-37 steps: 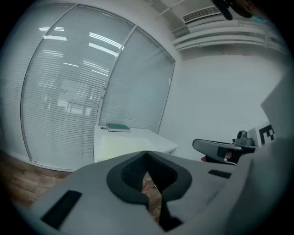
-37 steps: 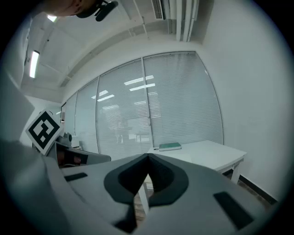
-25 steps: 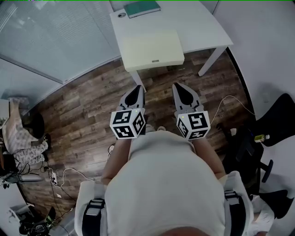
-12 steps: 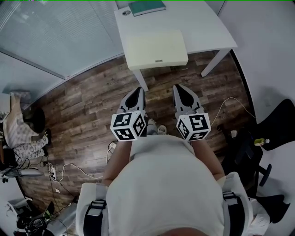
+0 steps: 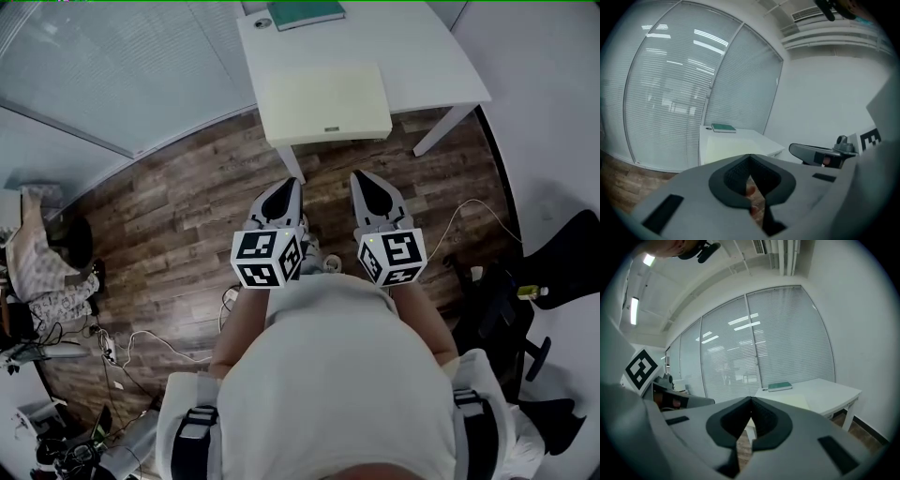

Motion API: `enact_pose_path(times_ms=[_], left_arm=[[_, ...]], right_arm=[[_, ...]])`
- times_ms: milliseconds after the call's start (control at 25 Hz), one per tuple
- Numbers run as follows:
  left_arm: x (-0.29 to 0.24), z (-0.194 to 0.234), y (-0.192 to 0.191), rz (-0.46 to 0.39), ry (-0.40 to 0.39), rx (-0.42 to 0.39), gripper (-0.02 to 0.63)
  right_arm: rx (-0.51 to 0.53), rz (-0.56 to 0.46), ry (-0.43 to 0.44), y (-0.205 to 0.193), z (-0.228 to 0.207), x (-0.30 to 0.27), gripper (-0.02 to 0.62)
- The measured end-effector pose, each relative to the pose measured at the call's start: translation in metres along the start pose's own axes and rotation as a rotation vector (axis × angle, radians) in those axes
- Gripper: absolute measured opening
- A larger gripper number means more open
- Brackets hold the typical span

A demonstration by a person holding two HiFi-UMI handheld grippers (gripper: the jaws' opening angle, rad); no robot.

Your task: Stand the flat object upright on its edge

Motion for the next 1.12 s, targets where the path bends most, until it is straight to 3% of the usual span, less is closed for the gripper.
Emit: enact_pose_path(times_ms=[240,1120], left_arm=[[-0.024,0.013,0.018,-0.020,-0.001,-0.124,0.019],[-0.118,0.101,0.075,0.050,-0.091,-0.082,0.019]], right_arm=[[-0.066,0.012,-0.012,0.000,-0.008,-0.030,0.017],[-0.231,0.008,-0.123,0.017,-0.032,-0.137,0.018]])
Point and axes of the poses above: the fingertips, and each gripper's own axes: x backward along the fingers, z to its left, y out of its top, the point moved 10 cm from there along x, backward along the fingers, and after that the axes turned 5 degrees about x, right-handed, at the moved point
